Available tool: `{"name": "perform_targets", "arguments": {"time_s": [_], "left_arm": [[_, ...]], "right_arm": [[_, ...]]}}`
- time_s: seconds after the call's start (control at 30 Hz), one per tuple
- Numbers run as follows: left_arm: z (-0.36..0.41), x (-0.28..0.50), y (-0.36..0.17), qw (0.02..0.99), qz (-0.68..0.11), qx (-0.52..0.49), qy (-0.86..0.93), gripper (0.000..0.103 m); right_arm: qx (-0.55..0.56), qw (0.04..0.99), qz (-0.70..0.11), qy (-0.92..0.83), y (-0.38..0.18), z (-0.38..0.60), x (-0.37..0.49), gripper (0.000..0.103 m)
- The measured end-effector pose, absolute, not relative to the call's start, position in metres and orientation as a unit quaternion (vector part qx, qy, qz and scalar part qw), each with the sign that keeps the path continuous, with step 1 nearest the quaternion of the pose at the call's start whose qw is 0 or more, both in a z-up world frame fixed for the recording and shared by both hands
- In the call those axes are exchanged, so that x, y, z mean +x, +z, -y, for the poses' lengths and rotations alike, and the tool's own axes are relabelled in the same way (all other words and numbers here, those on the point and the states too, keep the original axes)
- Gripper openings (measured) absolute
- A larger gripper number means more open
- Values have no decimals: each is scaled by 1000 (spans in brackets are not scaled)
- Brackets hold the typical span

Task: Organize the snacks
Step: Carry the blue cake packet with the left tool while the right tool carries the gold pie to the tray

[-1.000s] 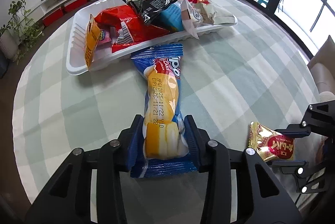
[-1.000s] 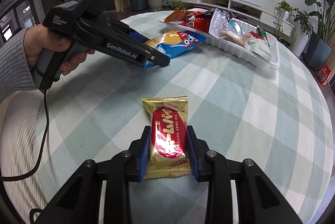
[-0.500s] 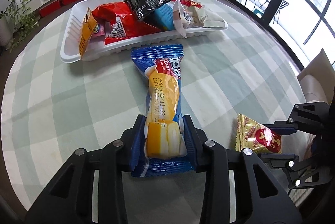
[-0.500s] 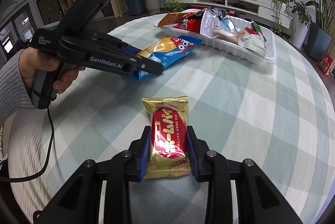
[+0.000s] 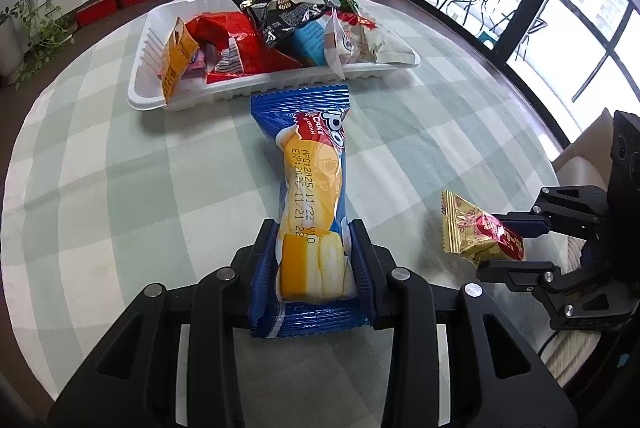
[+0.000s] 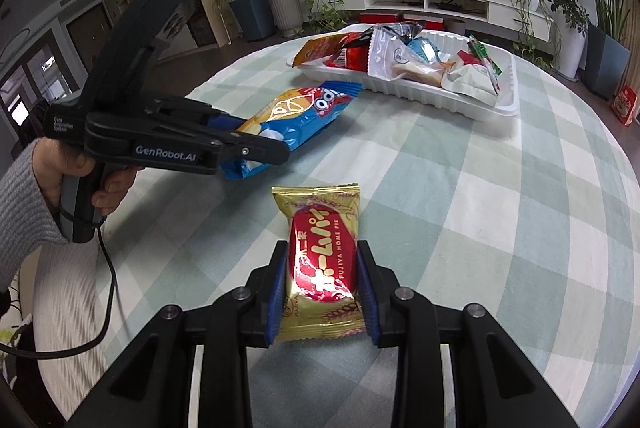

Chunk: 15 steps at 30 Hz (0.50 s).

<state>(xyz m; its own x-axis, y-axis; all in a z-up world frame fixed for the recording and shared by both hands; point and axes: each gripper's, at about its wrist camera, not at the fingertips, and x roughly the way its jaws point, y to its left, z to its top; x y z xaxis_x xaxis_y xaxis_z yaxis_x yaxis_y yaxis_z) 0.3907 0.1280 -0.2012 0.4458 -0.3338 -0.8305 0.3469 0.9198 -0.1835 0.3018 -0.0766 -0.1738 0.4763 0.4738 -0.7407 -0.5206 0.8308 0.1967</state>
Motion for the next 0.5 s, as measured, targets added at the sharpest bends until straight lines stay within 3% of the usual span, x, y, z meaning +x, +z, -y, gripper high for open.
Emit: {"name": "perform_targets", "arguments": {"time_s": [0.5], "left_arm": [[-157, 424, -143, 874, -445, -46, -188, 33]], "right_arm": [[77, 873, -393, 279, -123, 125, 375, 35]]}}
